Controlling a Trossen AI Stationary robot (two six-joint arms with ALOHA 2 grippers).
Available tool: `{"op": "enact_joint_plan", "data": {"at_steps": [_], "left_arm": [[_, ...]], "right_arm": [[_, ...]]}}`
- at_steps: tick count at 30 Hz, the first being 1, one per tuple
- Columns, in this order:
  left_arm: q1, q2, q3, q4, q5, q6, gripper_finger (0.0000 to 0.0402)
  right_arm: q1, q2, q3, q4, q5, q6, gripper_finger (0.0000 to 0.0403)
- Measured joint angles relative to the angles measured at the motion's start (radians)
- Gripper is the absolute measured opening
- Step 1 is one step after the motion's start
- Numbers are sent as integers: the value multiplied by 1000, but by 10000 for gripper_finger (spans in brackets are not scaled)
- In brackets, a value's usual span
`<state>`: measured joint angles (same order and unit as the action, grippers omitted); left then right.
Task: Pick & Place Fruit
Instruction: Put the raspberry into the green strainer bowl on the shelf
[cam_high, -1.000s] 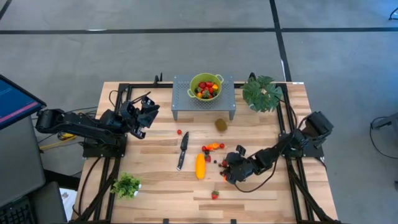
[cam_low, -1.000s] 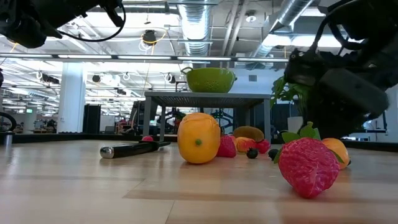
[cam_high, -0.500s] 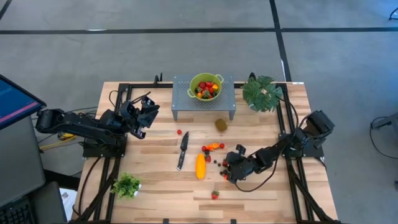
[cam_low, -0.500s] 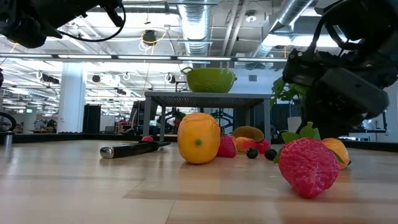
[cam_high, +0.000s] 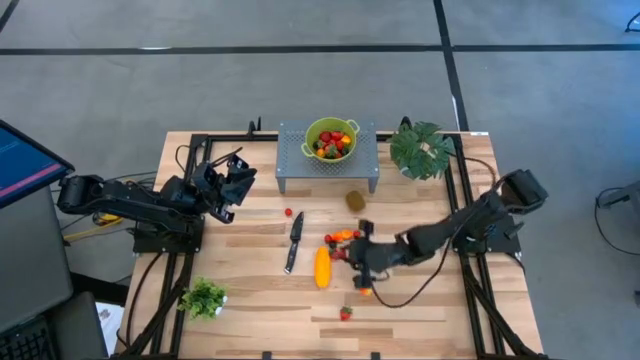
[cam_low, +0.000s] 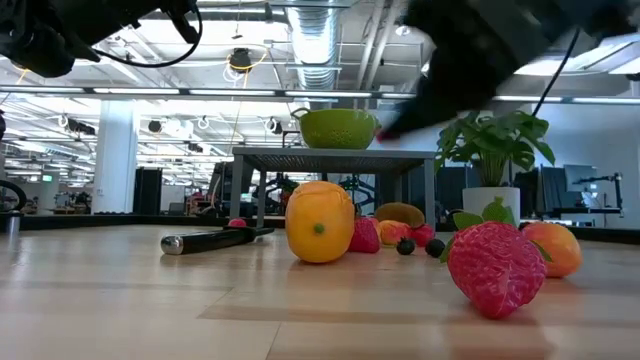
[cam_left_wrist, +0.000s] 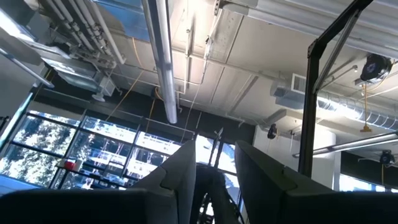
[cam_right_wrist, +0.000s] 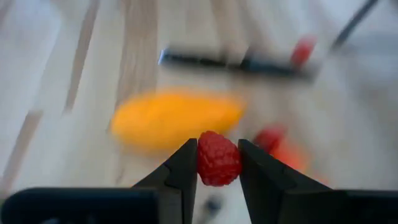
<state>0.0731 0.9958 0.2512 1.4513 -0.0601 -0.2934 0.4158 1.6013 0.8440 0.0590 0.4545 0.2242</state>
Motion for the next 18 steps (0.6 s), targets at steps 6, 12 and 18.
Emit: {"op": "enact_joint_plan", "data": {"at_steps": [6, 12, 18], "left_arm": [[0, 0, 0, 0, 0, 0, 106], [0, 0, 0, 0, 1, 0, 106], [0, 0, 0, 1, 1, 0, 106]], "right_arm": [[-122, -88, 154, -2, 4, -315, 97], [-275, -92, 305, -10, 11, -471, 98], [-457, -90, 363, -59, 15, -465, 98]]}}
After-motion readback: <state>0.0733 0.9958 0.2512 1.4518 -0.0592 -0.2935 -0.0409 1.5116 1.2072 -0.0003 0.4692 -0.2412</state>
